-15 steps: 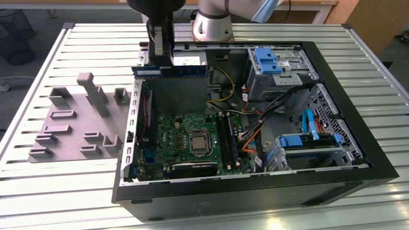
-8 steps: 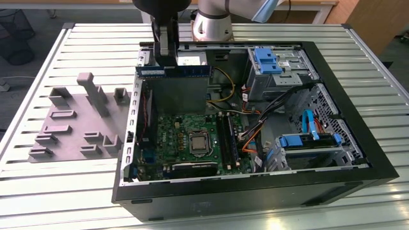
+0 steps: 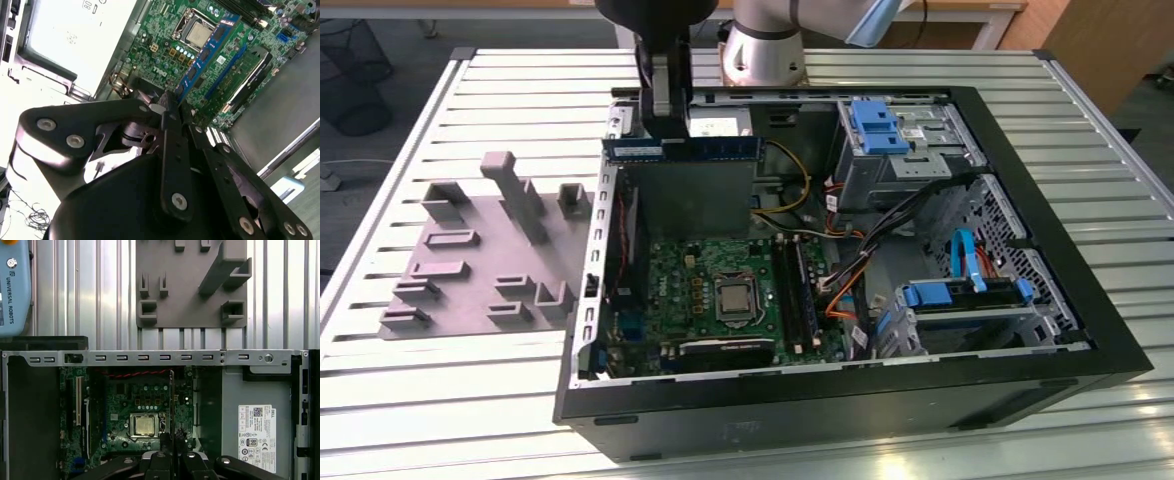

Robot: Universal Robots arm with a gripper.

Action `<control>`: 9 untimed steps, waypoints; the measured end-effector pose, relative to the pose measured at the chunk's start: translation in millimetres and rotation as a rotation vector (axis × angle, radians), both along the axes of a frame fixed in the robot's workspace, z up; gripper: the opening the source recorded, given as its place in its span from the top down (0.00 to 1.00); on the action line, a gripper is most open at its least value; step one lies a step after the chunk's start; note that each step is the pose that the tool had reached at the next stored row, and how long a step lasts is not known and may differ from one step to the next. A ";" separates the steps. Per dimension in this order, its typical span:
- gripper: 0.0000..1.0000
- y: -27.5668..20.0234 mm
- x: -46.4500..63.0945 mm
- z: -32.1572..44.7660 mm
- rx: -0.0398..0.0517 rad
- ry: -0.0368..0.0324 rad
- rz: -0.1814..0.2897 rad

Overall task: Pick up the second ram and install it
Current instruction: 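Pick up the second ram and move it above second insertion slot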

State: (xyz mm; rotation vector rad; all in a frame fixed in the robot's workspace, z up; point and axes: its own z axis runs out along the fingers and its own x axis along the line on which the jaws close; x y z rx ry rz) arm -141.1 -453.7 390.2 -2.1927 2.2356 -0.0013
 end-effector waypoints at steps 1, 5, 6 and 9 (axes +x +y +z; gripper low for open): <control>0.86 0.0 -0.1 0.0 -0.0001 0.0000 0.000; 0.86 -0.1 0.2 0.0 0.0000 0.0000 0.000; 0.86 -0.1 0.7 0.0 0.0000 0.0000 0.000; 0.86 0.0 2.5 0.0 0.0000 0.0001 0.000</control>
